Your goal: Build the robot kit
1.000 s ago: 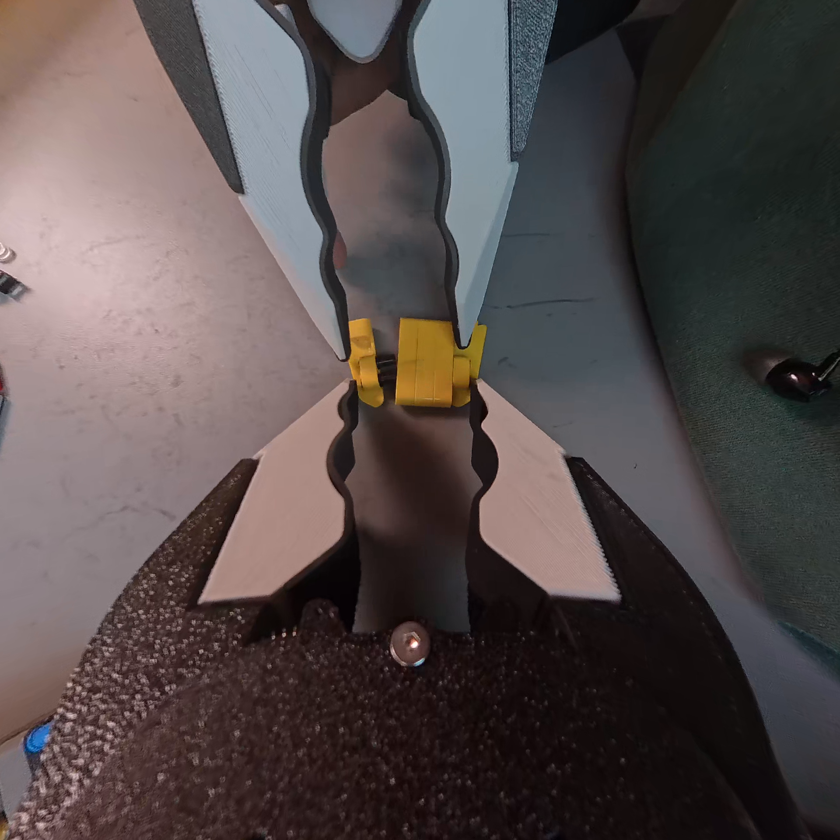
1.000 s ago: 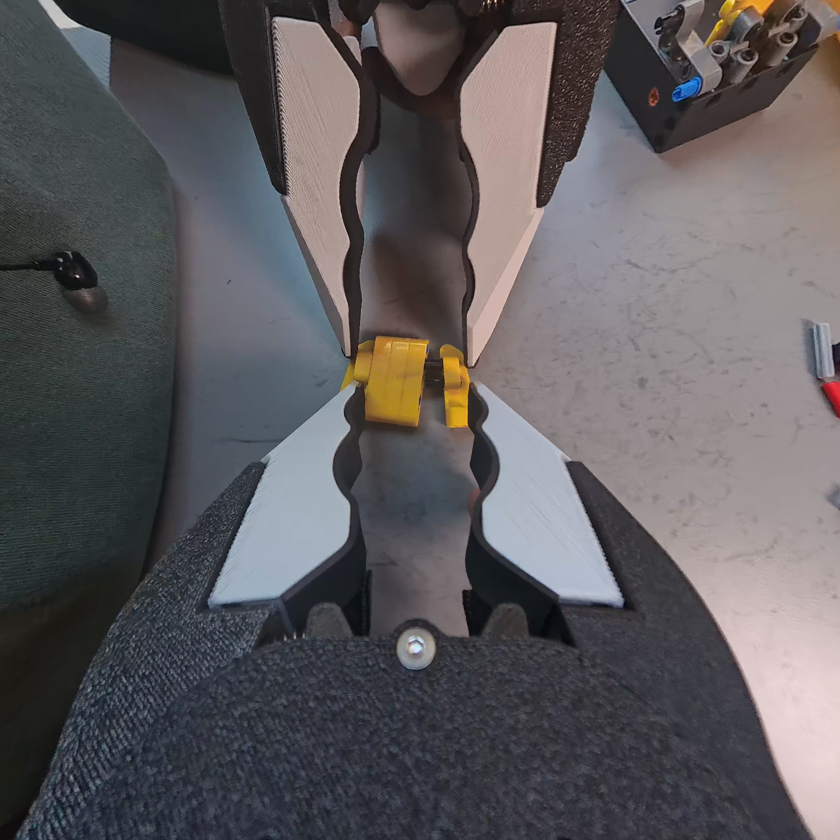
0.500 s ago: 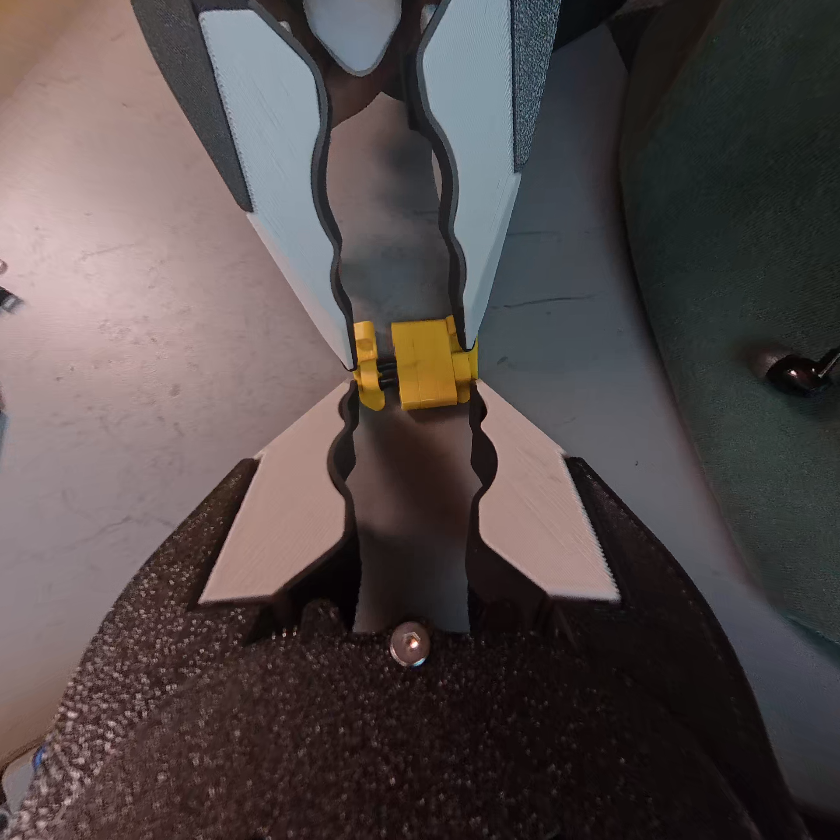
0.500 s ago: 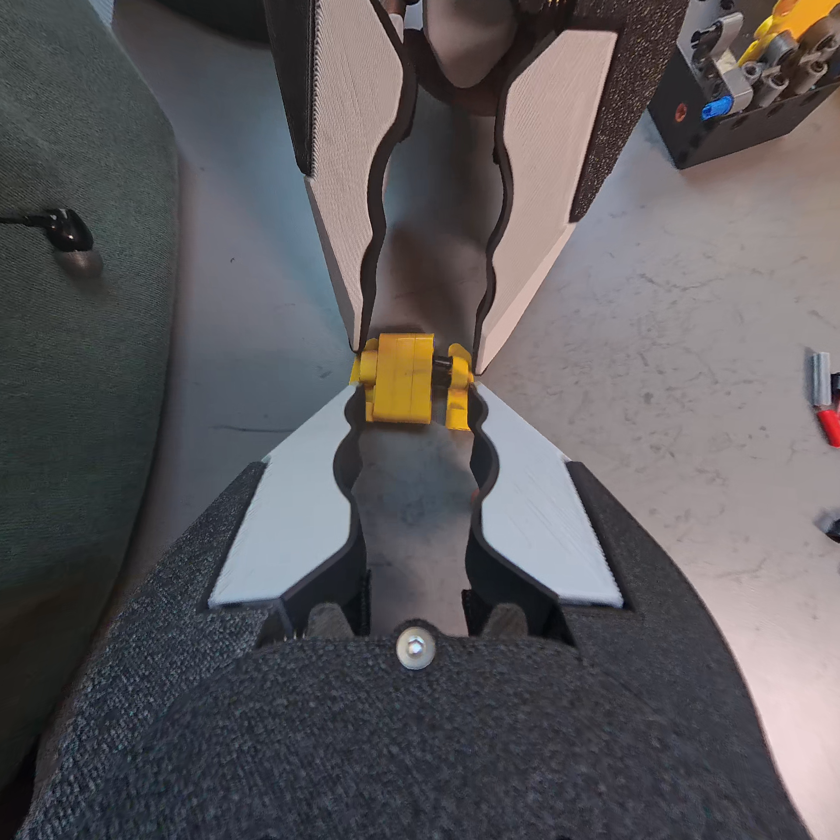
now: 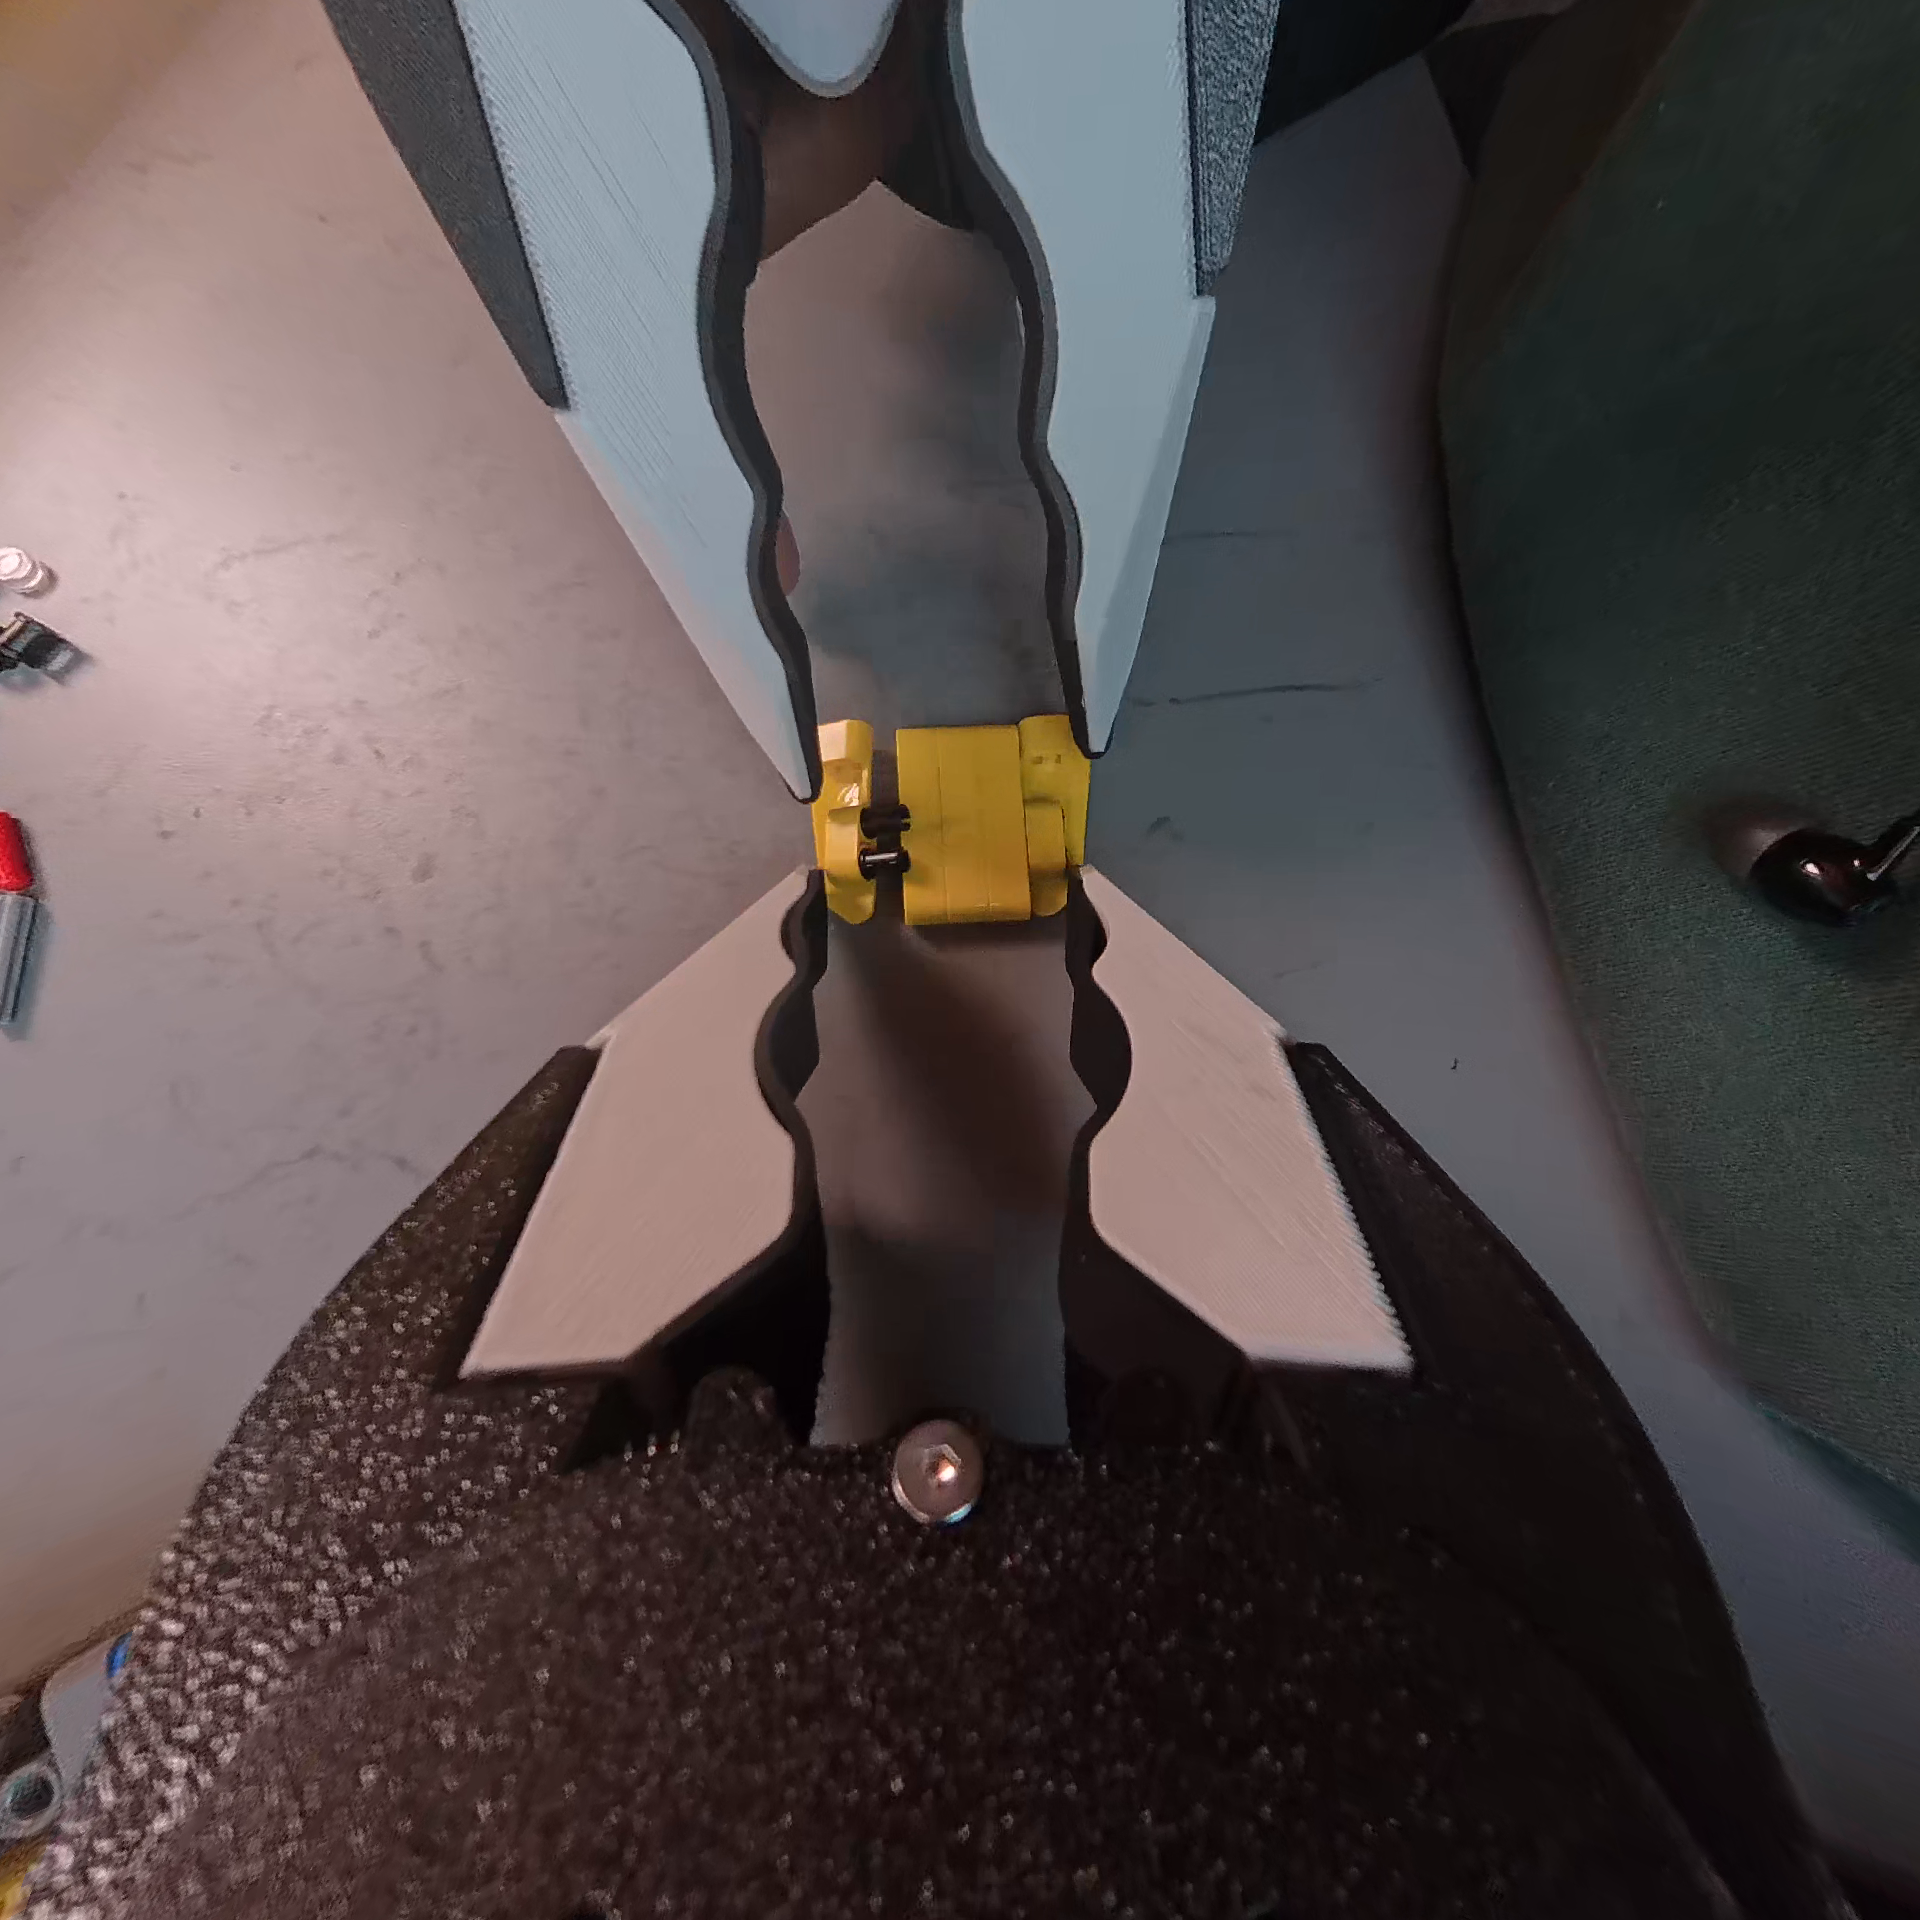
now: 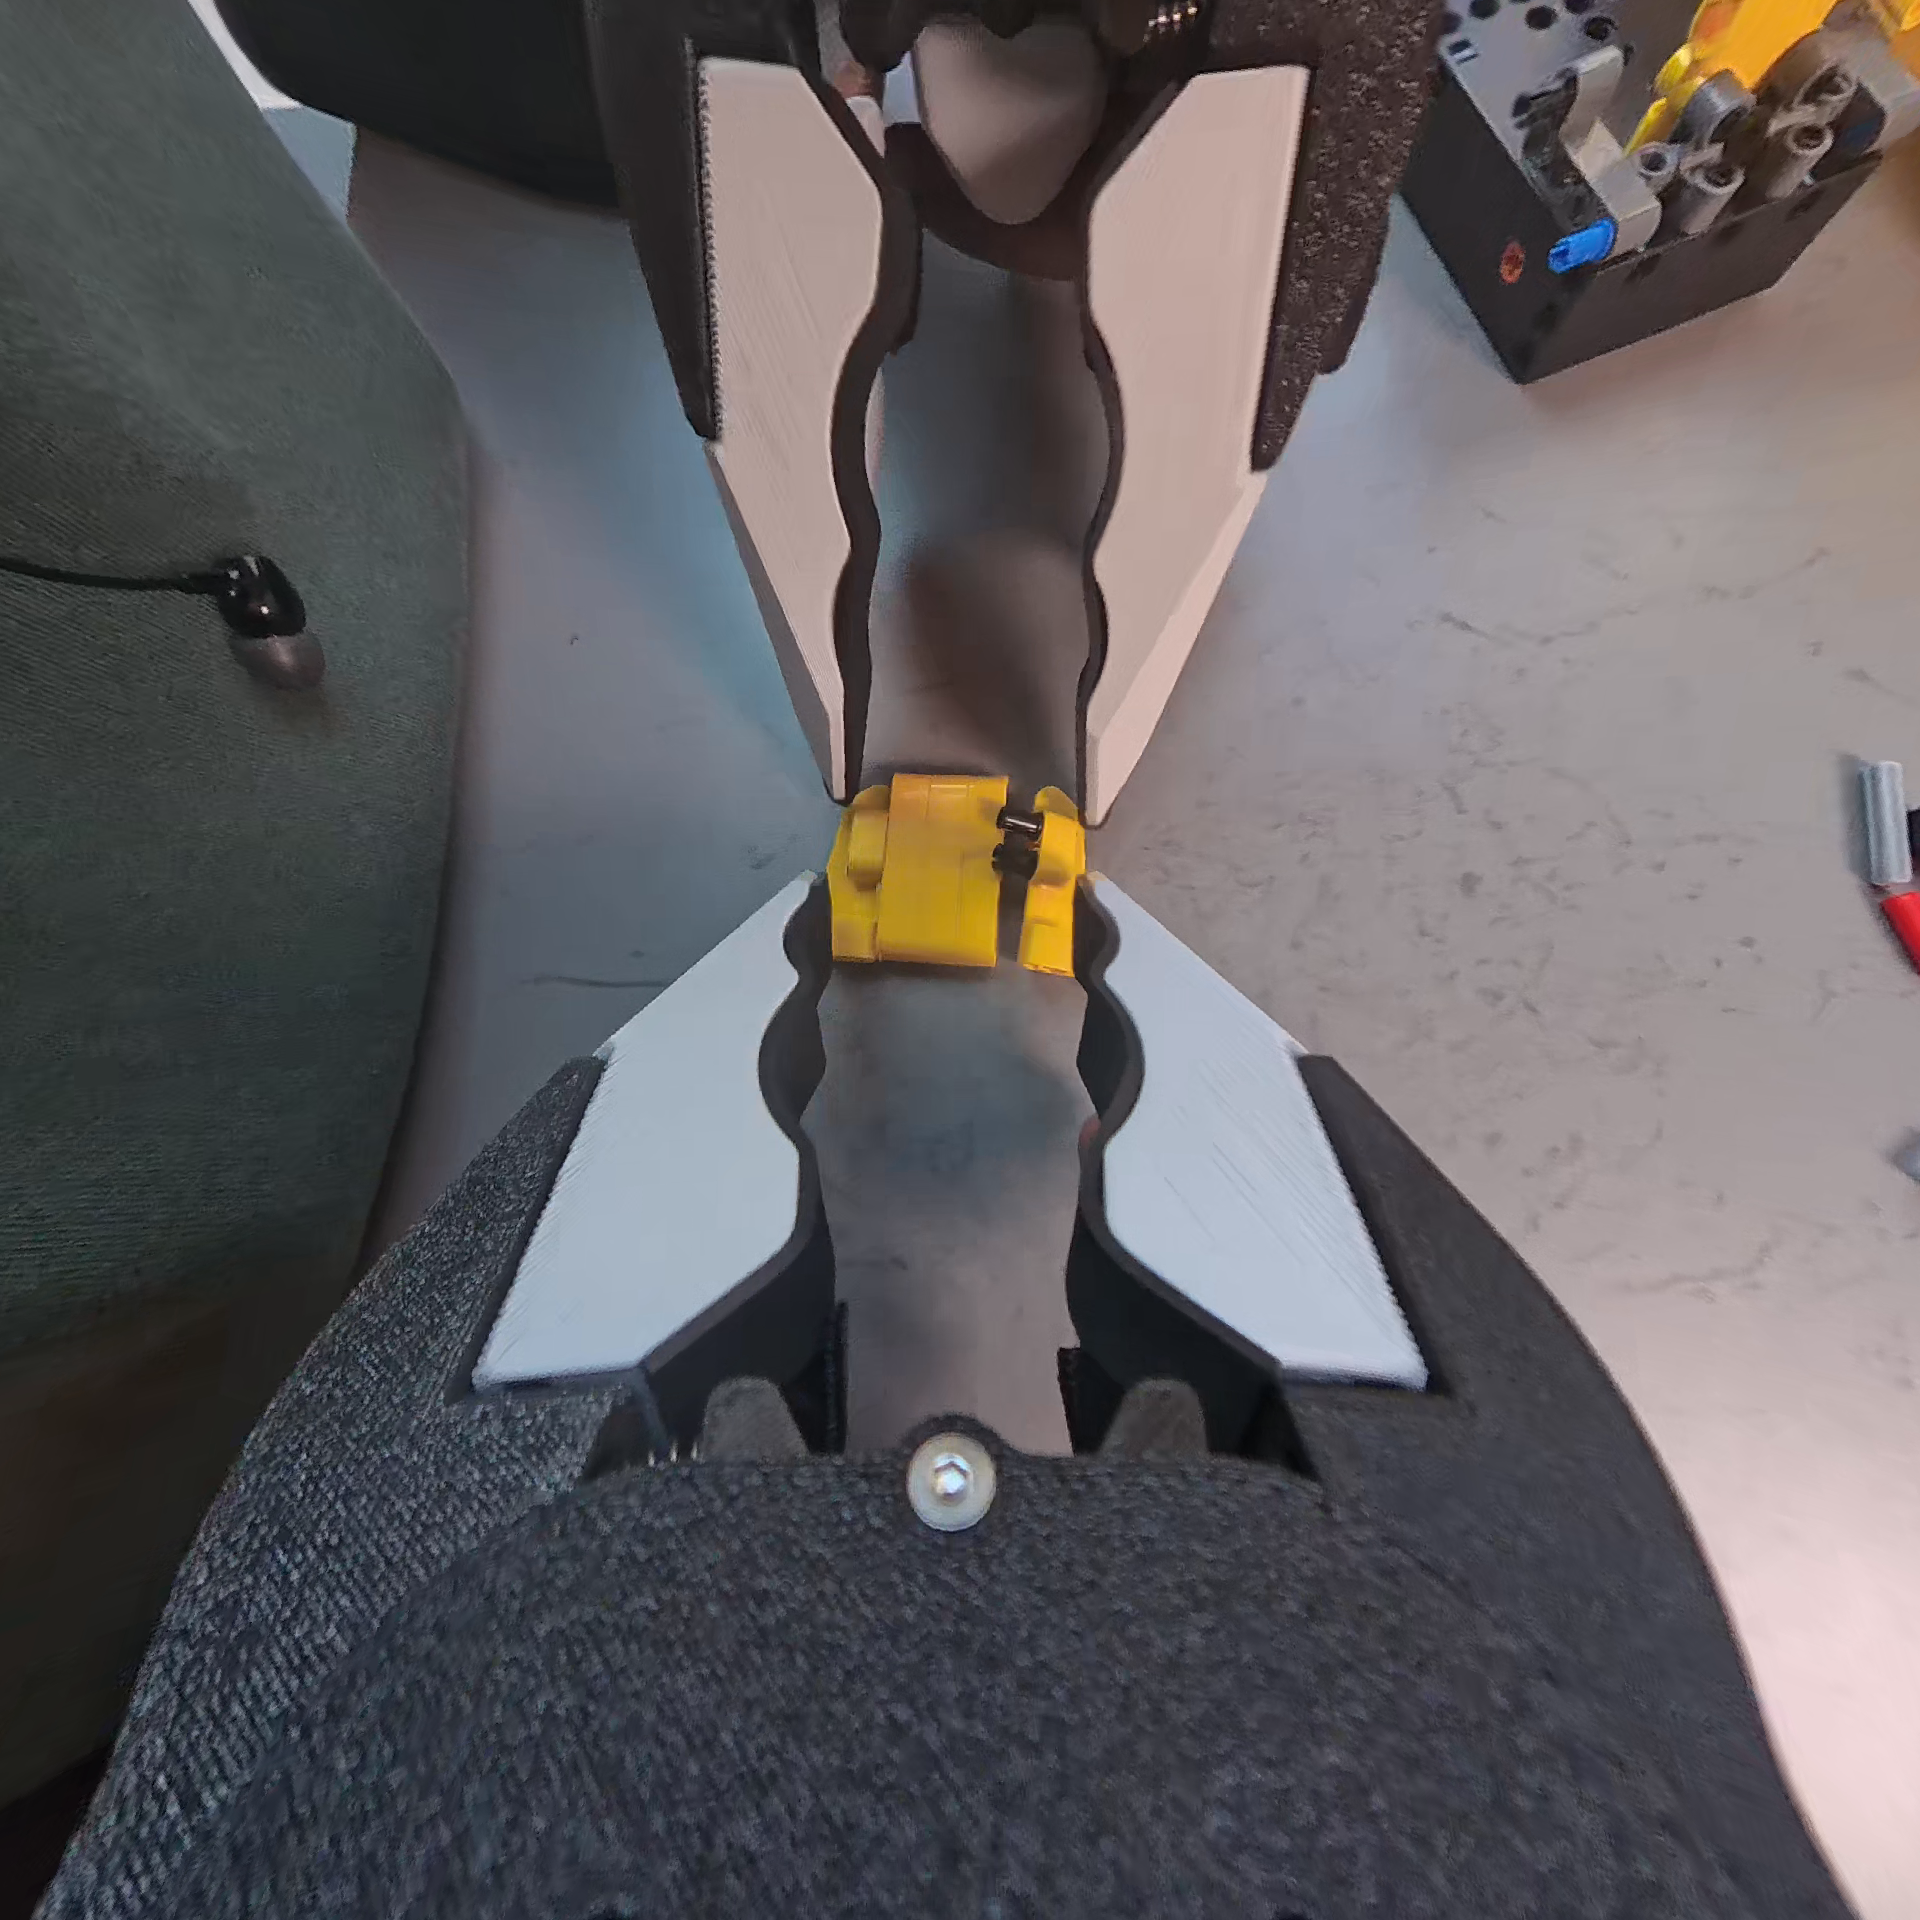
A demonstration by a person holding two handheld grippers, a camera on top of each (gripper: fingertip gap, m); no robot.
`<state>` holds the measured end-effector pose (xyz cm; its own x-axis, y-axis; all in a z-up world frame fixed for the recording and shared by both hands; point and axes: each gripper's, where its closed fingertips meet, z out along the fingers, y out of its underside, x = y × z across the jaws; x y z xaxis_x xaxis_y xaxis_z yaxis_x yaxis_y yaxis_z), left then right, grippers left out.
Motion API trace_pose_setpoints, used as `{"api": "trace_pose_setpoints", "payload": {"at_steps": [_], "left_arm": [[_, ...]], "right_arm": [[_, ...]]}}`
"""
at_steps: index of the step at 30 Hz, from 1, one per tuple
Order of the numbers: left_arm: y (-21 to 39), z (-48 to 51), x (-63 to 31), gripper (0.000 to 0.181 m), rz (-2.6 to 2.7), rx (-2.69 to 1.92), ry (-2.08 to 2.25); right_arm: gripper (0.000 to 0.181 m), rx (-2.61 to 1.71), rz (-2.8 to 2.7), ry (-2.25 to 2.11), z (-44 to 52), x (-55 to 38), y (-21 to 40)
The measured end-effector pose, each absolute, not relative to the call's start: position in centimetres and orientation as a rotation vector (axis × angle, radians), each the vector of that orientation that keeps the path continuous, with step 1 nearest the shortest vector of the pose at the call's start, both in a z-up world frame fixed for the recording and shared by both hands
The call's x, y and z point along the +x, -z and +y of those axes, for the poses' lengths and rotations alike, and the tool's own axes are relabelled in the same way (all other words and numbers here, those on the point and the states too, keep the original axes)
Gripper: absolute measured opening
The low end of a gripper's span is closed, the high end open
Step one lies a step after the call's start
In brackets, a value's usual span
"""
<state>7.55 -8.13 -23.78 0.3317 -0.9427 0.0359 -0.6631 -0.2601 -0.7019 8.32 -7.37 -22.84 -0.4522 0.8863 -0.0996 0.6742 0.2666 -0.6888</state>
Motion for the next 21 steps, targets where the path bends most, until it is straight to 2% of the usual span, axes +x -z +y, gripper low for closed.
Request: {"api": "trace_pose_setpoints", "payload": {"at_steps": [5, 12, 17, 21], "left_arm": [[23.1, -8.1, 7.0, 0.042, 1.285, -2.063, 0.631], [22.9, -8.8, 5.4, 0.038, 1.047, -2.181, 0.624], [22.7, -8.9, 5.5, 0.039, 0.976, -2.160, 0.660], [22.1, -8.8, 5.7, 0.039, 0.962, -2.142, 0.692]], "right_arm": [[0.032, -1.574, -2.132, -1.040, -5.6, 7.1, 22.2], [0.032, -1.441, -2.306, -0.869, -7.3, 8.8, 22.5], [0.036, -1.516, -2.242, -0.813, -7.9, 9.1, 23.9], [0.022, -1.550, -2.177, -0.754, -7.2, 8.6, 24.0]]}}
